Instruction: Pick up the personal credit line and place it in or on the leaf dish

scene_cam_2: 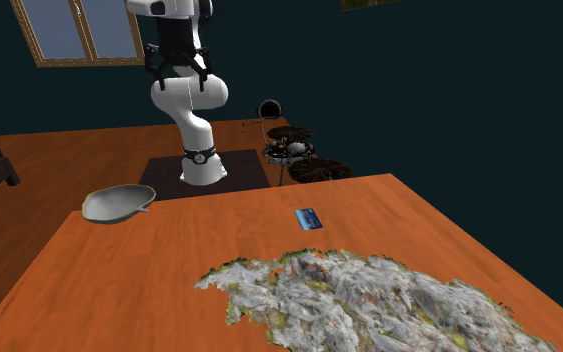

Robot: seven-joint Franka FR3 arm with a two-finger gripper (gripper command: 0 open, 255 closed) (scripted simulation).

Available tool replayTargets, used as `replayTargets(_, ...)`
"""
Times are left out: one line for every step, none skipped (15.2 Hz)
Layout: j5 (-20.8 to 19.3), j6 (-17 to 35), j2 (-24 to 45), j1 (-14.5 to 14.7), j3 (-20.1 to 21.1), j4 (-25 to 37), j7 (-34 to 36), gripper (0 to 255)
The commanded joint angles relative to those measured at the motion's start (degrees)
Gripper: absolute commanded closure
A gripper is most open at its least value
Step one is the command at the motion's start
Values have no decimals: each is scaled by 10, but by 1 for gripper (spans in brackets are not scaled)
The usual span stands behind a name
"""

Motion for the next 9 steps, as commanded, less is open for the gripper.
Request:
replayTargets(0,0,0,0,0,0,0,0)
replayTargets(7,10,22,3,7,4,8,0)
replayTargets(14,19,44,6,14,9,15,0)
replayTargets(21,29,67,9,21,15,22,0)
replayTargets(27,37,90,12,27,21,29,0)
replayTargets(33,46,114,14,34,29,36,0)
replayTargets(39,54,137,17,40,36,43,0)
replayTargets(44,62,161,19,46,45,49,0)
replayTargets(49,69,185,22,52,54,56,0)
